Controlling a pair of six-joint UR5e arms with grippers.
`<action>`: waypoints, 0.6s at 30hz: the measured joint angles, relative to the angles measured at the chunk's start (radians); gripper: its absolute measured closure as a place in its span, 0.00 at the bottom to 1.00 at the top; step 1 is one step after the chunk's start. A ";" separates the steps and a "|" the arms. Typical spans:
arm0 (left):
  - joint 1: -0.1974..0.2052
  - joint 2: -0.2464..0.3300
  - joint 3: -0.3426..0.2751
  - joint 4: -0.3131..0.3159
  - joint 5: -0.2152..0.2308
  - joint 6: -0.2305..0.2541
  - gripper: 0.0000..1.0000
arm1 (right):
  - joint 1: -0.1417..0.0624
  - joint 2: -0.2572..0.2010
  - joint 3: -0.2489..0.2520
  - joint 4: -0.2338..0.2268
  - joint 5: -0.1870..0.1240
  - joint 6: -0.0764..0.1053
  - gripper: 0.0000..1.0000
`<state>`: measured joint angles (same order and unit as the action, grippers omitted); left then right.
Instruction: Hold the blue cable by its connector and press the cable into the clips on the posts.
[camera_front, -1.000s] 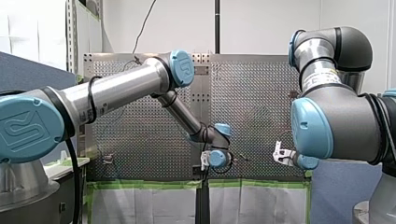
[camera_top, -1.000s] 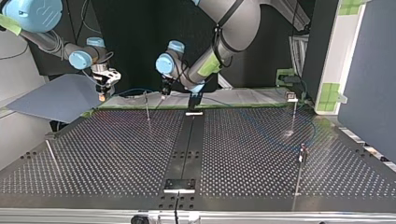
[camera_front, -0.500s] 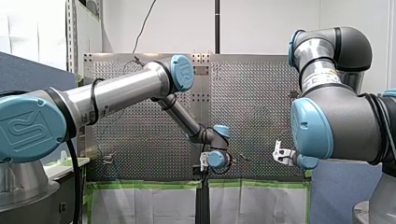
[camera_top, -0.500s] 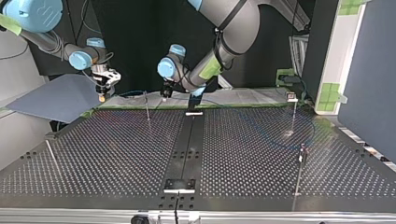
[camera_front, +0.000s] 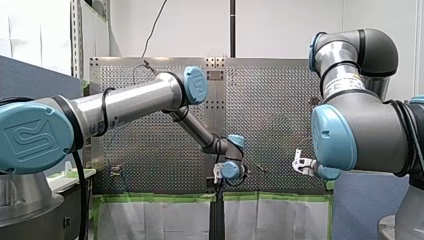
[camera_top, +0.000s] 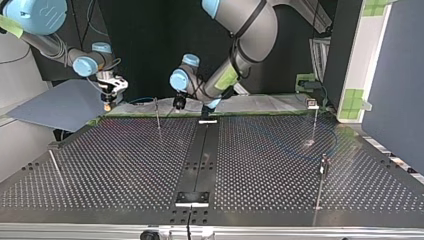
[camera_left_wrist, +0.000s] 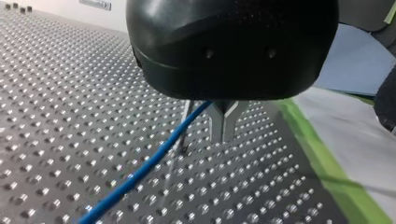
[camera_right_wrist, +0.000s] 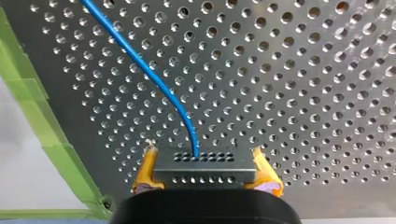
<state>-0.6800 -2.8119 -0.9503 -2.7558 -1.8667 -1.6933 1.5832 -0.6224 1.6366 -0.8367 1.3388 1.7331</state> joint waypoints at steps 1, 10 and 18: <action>0.002 0.000 0.006 -0.005 0.003 -0.001 1.00 | -0.001 0.000 -0.003 -0.001 0.002 0.003 0.99; 0.024 -0.001 0.058 -0.035 0.030 -0.009 1.00 | -0.003 0.000 -0.040 -0.002 -0.004 0.042 0.99; 0.037 -0.002 0.065 -0.041 0.021 -0.008 1.00 | -0.007 0.000 -0.062 -0.003 -0.012 0.063 0.99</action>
<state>-0.6430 -2.8139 -0.8853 -2.7970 -1.8459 -1.7016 1.5762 -0.6226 1.5749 -0.8401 1.3264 1.7962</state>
